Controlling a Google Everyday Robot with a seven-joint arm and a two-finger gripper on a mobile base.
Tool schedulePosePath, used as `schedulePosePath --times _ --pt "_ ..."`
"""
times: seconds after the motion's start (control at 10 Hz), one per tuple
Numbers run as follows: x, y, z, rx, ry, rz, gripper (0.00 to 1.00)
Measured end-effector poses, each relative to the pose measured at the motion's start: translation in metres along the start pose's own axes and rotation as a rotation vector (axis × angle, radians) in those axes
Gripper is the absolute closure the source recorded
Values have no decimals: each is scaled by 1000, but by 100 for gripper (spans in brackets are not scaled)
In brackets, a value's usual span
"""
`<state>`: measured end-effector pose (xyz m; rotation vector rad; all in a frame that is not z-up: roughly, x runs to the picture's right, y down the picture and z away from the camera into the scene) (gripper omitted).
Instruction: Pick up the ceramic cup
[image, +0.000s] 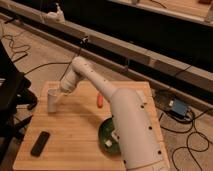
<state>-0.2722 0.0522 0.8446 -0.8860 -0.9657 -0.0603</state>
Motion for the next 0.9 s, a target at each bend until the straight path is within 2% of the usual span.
schedulePosePath --times 0.1,0.4,0.5,0.6,0.9 --pt "-1 -2 -10 32 1 0 100" --pt "-6 -2 -59 149 3 -7 100" --pt "-8 2 -76 184 -11 3 100" --pt "-9 3 -83 196 -18 8 100" --pt "-11 4 -81 193 -19 6 100"
